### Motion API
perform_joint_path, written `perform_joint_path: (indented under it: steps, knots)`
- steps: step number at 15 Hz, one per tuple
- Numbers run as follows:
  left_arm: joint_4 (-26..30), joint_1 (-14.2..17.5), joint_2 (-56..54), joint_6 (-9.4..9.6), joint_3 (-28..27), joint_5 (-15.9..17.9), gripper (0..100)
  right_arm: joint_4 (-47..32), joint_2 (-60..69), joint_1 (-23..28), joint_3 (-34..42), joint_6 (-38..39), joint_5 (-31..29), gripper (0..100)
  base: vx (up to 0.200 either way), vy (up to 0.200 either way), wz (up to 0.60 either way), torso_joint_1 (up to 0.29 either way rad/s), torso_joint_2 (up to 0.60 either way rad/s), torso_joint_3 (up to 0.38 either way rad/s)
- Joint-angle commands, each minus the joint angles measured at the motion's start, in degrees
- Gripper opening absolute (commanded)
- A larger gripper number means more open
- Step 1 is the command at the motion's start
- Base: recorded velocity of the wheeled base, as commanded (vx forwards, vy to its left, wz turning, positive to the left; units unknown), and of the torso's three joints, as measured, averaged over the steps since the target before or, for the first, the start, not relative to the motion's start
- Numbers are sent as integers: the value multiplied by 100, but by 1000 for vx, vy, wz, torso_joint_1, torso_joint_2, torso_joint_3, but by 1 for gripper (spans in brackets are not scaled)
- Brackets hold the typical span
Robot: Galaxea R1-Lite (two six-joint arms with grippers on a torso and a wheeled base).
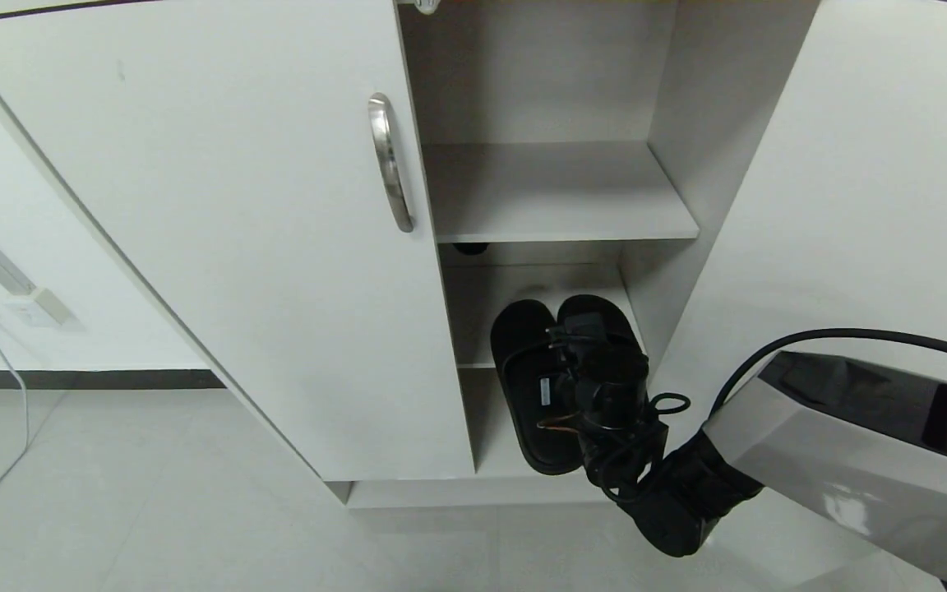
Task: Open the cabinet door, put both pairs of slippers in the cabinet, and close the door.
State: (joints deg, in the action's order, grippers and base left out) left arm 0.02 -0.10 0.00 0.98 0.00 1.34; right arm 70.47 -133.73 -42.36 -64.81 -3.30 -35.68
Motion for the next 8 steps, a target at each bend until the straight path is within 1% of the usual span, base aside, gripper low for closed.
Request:
perform_joint_path:
  steps: [1,5,7,8]
  knots:
    - [-2,1,9,-1,0,-2,0,1,-136,0,-67,-4,0,0,0,0,0,0,0,0]
    - [-2,1,9,-1,0,-2,0,-51,-391,35,-480,-4,0,0,0,0,0,0,0,0]
    - [6,1,9,-1,0,-2,0,-368,-487,70,-841,5,0,0,0,0,0,0,0,0]
    - [-2,1,9,-1,0,-2,0,-649,-575,114,-1184,58,0,0,0,0,0,0,0,0]
